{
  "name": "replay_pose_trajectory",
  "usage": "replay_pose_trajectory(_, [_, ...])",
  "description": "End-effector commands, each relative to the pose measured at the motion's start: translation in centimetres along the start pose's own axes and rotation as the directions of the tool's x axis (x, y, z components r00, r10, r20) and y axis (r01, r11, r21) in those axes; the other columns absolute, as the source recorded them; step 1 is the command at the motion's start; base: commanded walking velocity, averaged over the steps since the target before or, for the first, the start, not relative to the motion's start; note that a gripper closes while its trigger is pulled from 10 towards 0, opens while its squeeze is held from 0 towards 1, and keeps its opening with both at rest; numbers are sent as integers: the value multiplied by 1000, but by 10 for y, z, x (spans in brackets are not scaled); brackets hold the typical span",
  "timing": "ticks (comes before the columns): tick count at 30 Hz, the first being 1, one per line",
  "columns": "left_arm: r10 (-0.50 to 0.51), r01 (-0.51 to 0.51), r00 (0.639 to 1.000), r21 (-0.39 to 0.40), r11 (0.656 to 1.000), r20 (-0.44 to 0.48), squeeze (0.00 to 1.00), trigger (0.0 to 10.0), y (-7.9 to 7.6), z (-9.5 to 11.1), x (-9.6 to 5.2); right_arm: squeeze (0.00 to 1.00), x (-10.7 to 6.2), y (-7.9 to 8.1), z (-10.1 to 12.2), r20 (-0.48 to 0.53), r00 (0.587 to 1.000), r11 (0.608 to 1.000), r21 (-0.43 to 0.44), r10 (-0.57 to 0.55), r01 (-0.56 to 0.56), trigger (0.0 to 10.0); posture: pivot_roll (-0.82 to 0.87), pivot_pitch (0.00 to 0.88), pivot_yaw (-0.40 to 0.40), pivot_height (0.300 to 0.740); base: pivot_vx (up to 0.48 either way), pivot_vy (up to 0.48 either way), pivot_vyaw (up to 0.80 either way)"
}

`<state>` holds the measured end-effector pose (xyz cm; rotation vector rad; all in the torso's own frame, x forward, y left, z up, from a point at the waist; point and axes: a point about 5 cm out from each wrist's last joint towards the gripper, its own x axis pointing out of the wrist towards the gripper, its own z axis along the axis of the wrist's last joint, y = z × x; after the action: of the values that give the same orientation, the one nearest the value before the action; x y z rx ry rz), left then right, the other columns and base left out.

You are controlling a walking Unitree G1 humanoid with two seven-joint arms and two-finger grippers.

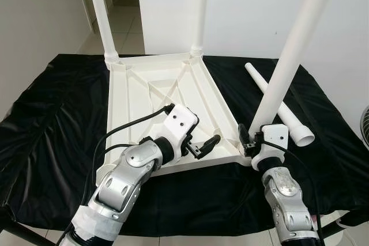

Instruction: Building children table

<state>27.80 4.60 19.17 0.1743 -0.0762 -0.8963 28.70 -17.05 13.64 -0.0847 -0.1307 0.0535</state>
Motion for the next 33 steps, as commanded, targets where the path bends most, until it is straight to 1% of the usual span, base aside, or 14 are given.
replay_pose_trajectory(1, [-12, 12, 1000, -8, 1000, -5, 0, 10000, -1, -1, -2, 0, -5, 1, -17, -88, 996, 1000, 9, -18, 18, 10000, -34, 29, 30, 740, 0, 0, 0])
replay_pose_trajectory(7, [-8, 8, 1000, -10, 1000, -5, 0, 10000, -1, 0, -2, 0, -4, 4, -15, -78, 992, 994, 29, -102, 104, 10000, -30, 34, 28, 740, 0, 0, 0])
replay_pose_trajectory(11, [-7, 7, 1000, -11, 1000, -5, 0, 10000, -1, 0, -2, 0, -3, 4, -14, -76, 988, 989, 33, -138, 141, 10000, -28, 35, 29, 740, 0, 0, 0])
replay_pose_trajectory(13, [-6, 6, 1000, -12, 1000, -8, 0, 10000, -1, 0, -3, 0, 0, 4, -13, -69, 977, 978, 41, -200, 203, 10000, -25, 38, 30, 740, 0, 0, 0])
replay_pose_trajectory(14, [-6, 5, 1000, -12, 1000, -8, 0, 10000, 0, 0, -3, 0, 1, 5, -13, -67, 975, 976, 41, -211, 214, 10000, -25, 38, 30, 740, 0, 0, 0])
replay_pose_trajectory(20, [-4, 4, 1000, -11, 1000, -7, 0, 10000, 0, 0, -3, 0, 3, 5, -13, -68, 968, 968, 42, -242, 245, 10000, -18, 40, 29, 740, 0, 0, 0])
replay_pose_trajectory(22, [0, 0, 1000, -10, 1000, -8, 0, 10000, 1, 1, -3, 0, 5, 6, -15, -67, 958, 959, 28, -280, 282, 10000, -12, 40, 27, 740, 0, 0, 0])
replay_pose_trajectory(26, [1, -1, 1000, -11, 1000, -8, 0, 10000, 1, 1, -4, 0, 5, 6, -15, -65, 954, 956, 17, -291, 293, 10000, -11, 41, 26, 740, 0, 0, 0])
replay_pose_trajectory(28, [4, -4, 1000, -11, 1000, -9, 0, 10000, 1, 1, -4, 0, 6, 5, -16, -59, 940, 941, 3, -337, 338, 10000, -10, 42, 24, 740, 0, 0, 0])
replay_pose_trajectory(30, [5, -5, 1000, -12, 1000, -9, 0, 10000, 1, 1, -4, 0, 6, 4, -16, -54, 932, 934, 0, -358, 358, 10000, -10, 41, 25, 740, 0, 0, 0])
replay_pose_trajectory(33, [6, -6, 1000, -13, 1000, -8, 0, 10000, 1, 1, -3, 0, 7, -2, -15, -34, 898, 898, -21, -439, 439, 10000, -10, 39, 21, 740, 0, 0, 0])
